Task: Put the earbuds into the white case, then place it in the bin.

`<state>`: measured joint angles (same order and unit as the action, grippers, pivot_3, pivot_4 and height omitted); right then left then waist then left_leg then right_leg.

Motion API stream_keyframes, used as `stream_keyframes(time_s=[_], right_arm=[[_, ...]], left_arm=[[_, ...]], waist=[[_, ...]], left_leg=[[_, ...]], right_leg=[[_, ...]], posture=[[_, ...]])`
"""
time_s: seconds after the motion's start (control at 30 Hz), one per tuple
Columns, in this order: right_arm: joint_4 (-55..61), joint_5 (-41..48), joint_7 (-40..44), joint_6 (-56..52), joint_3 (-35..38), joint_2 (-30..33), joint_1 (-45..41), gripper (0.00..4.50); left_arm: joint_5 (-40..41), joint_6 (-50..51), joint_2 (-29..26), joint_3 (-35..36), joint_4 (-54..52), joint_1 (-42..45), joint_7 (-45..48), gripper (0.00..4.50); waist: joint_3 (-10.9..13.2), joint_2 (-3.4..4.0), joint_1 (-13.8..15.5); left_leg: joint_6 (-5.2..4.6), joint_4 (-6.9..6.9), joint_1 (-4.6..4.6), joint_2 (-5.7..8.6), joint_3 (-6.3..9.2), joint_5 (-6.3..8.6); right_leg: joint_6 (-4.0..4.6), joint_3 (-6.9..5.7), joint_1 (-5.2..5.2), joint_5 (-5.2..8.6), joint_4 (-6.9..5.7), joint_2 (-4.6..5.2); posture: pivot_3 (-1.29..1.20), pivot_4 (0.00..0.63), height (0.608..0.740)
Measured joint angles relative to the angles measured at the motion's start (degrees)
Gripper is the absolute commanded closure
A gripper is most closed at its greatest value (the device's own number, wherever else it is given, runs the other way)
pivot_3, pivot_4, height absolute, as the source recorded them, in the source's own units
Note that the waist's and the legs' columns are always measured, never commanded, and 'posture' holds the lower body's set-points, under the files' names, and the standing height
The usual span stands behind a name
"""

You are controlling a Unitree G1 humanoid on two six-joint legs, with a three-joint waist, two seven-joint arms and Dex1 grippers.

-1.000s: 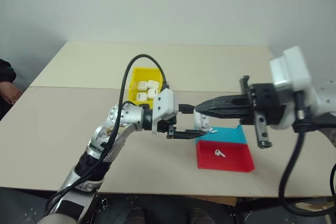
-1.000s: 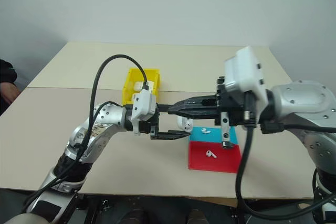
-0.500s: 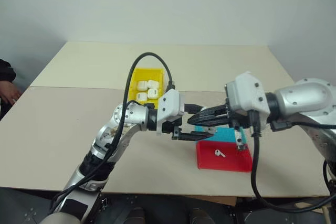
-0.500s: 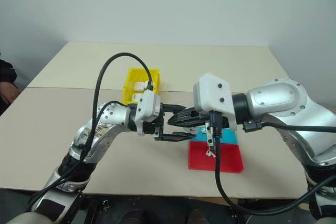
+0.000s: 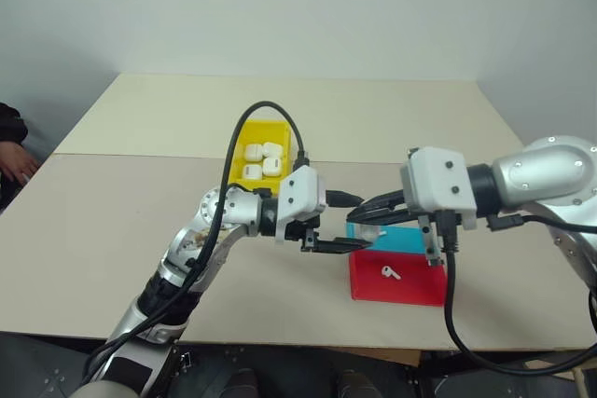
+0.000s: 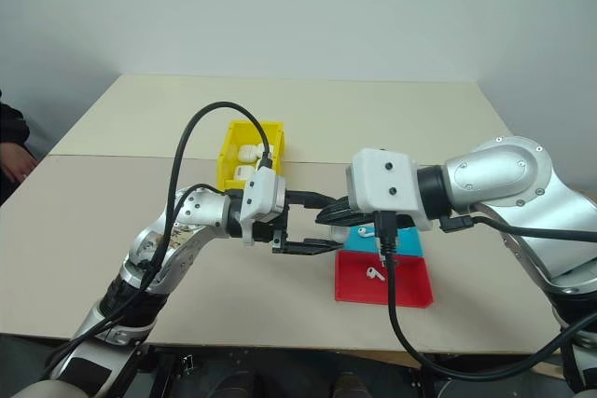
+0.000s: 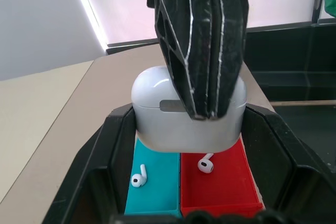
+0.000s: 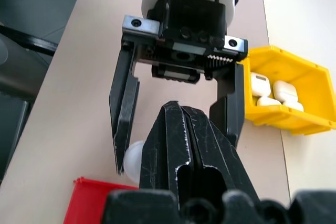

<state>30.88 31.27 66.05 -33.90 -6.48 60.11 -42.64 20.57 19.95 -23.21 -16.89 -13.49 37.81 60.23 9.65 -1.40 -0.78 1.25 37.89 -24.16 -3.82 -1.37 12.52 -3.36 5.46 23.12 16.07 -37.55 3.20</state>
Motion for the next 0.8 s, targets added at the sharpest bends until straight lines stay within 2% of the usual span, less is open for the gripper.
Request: stream_keyframes(time_s=[0.1,0.23,0.37,0.47,0.6,0.67,0.8], right_arm=[[-1.0,3.7,-0.5,-0.6,3.8,-2.7,0.0,4.48],[-2.2,6.4,-0.9,-0.3,11.7,-2.8,1.4,4.48],[-3.4,7.6,-5.0,-1.2,18.0,-2.9,5.3,4.48],[-3.0,7.5,-10.6,-3.4,21.1,-4.1,10.6,4.48],[0.2,5.8,-15.9,-5.5,20.8,-5.0,19.8,4.48],[1.5,5.5,-16.8,-5.6,20.3,-5.7,21.7,4.48],[3.0,5.5,-19.8,-6.4,20.1,-7.1,24.3,4.48]], left_arm=[[0.5,-0.3,0.2,1.3,-0.1,0.0,-0.1,1.74],[2.6,-1.1,0.8,4.4,-0.8,-1.3,-0.6,1.74],[7.7,-1.0,0.9,9.6,-2.5,-3.1,-1.4,1.74],[8.7,0.2,0.9,13.2,-3.6,-3.8,-6.0,1.74],[2.1,1.7,1.1,14.6,-0.6,-2.8,-17.5,1.74],[-1.0,1.7,1.1,14.7,1.4,-2.2,-20.9,1.74],[-13.8,2.6,2.2,10.6,9.4,3.3,-32.8,1.74]], waist=[[0.0,0.00,0.0],[0.0,0.00,0.1],[0.0,0.00,0.1],[0.0,-0.01,0.1],[0.0,-0.01,0.1],[0.0,-0.01,0.1],[0.0,-0.04,0.2]], left_leg=[[0.00,0.00,0.00,0.00,0.00,0.00],[0.00,0.00,-0.01,0.00,0.01,0.00],[0.00,0.00,0.01,-0.01,0.01,0.00],[0.00,0.00,0.06,0.01,0.01,0.00],[0.00,0.01,0.06,0.04,0.03,0.00],[0.00,0.01,0.05,0.07,0.04,0.00],[0.01,0.01,0.07,0.12,0.09,-0.01]], right_leg=[[0.00,0.00,0.00,0.00,-0.02,-0.01],[0.00,-0.02,-0.03,0.00,0.02,0.02],[0.00,-0.02,-0.02,0.00,-0.03,0.01],[0.00,0.00,-0.09,0.00,-0.03,0.02],[-0.02,0.00,-0.08,-0.01,-0.06,0.02],[-0.02,0.00,-0.08,-0.01,-0.05,0.03],[-0.06,-0.01,-0.12,-0.03,-0.01,0.04]], posture=[[0.00,0.150,0.740],[0.00,0.150,0.740],[0.00,0.150,0.740],[0.00,0.150,0.740],[0.00,0.150,0.740],[0.00,0.150,0.740],[0.00,0.150,0.740]])
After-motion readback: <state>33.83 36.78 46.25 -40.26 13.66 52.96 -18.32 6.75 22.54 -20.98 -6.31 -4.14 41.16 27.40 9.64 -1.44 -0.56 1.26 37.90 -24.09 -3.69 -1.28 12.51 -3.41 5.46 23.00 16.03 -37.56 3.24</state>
